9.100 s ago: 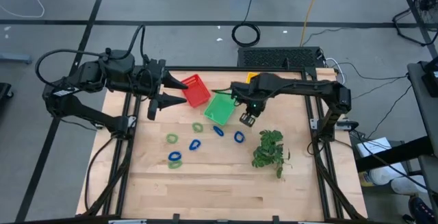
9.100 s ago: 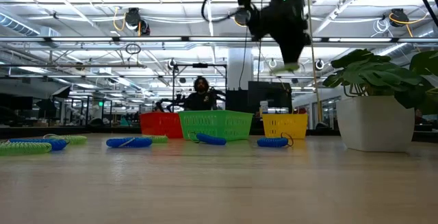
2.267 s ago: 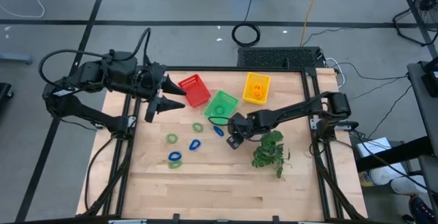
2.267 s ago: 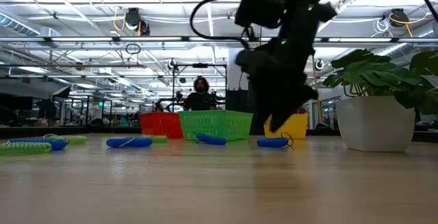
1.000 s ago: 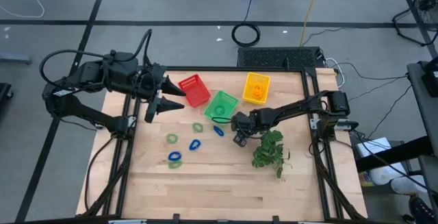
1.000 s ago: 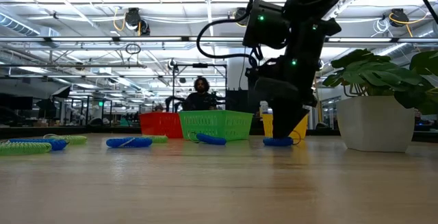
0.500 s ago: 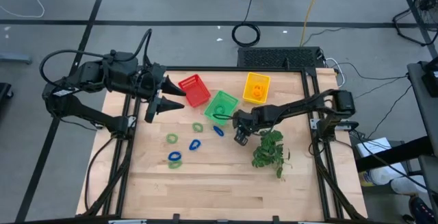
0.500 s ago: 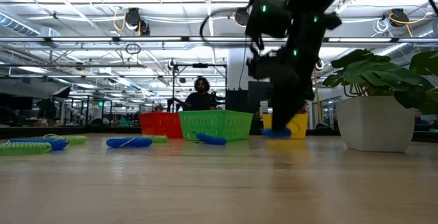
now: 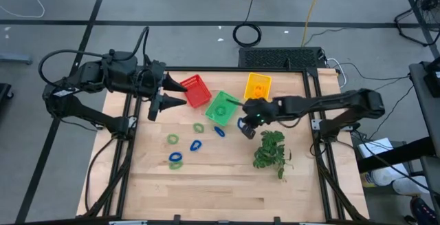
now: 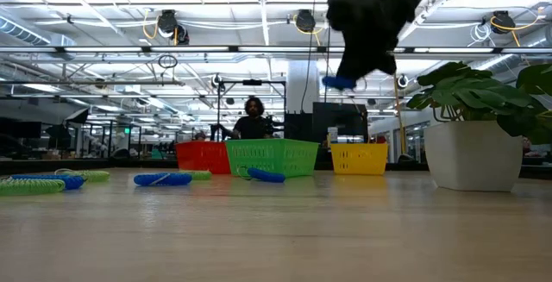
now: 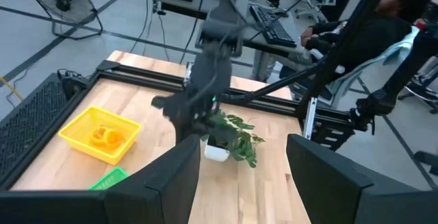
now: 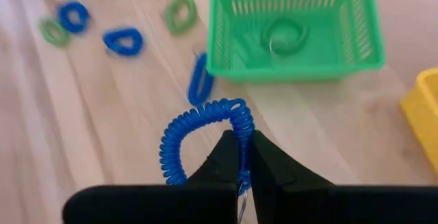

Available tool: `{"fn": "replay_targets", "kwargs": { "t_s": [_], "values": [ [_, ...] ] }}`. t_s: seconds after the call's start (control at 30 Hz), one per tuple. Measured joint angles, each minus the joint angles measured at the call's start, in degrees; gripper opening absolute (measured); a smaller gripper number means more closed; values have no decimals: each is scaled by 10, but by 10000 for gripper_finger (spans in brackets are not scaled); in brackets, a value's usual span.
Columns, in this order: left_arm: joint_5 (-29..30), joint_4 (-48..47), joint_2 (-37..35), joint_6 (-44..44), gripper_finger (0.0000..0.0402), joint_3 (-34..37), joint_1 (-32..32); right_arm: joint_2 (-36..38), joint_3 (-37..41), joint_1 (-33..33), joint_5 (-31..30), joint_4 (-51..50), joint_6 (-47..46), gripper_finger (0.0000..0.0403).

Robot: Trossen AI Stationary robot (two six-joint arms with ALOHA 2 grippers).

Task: Sort spring keychains
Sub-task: Put the blue spring keychain into the red bin

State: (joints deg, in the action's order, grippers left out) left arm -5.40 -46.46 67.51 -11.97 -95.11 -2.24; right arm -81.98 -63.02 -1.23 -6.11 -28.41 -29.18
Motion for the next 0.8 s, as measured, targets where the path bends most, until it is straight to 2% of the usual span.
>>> {"fn": "replay_targets", "kwargs": {
  "t_s": [0.2, 0.63, 0.8],
  "values": [
    [0, -1, 0, -2, 228, 0, 0, 49, -9, 0, -14, 15, 25, 0],
    [11, 0, 0, -33, 228, 0, 0, 49, -182, 1, -14, 42, 226, 0],
    [11, 0, 0, -39, 228, 0, 0, 50, -204, 4, -14, 86, 279, 0]
  ]
}}
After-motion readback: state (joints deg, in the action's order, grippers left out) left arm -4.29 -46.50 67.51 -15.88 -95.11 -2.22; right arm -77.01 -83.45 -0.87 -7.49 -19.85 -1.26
